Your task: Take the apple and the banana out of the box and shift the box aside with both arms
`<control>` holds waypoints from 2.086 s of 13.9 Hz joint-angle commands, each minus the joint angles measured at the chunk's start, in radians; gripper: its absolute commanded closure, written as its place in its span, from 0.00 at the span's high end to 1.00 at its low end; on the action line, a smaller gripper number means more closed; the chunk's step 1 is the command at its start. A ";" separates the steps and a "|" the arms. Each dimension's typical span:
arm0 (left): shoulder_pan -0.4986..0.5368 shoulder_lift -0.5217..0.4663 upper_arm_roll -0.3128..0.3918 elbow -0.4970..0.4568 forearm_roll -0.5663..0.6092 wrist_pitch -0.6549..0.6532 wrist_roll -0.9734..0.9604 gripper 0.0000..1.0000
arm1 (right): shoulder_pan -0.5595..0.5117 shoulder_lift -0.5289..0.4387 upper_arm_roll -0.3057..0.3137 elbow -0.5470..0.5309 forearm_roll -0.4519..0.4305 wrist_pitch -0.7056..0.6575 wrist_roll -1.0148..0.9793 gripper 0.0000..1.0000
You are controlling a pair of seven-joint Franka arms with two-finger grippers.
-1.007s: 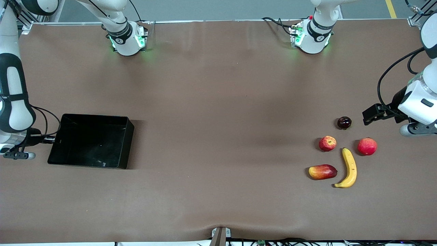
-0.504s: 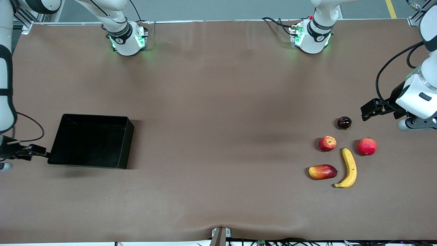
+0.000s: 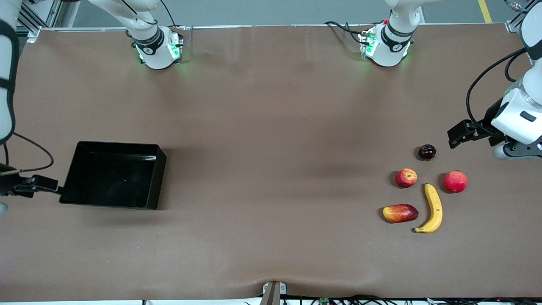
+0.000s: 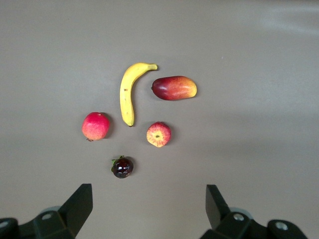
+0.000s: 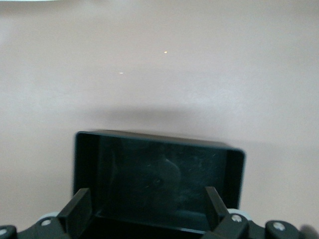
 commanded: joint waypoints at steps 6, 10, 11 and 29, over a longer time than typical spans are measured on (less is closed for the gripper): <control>-0.021 -0.101 0.004 -0.024 -0.026 -0.101 0.000 1.00 | 0.108 -0.360 -0.002 -0.161 -0.093 -0.150 0.207 1.00; -0.088 -0.147 0.100 -0.066 -0.064 -0.115 0.004 1.00 | 0.103 -0.488 -0.002 -0.261 -0.093 -0.172 0.198 1.00; -0.114 -0.164 0.137 -0.082 -0.080 -0.115 0.004 1.00 | 0.103 -0.509 -0.002 -0.255 -0.093 -0.199 0.195 1.00; -0.122 -0.161 0.125 -0.105 -0.083 -0.093 -0.002 1.00 | 0.123 -0.519 0.017 -0.248 -0.170 -0.258 0.168 1.00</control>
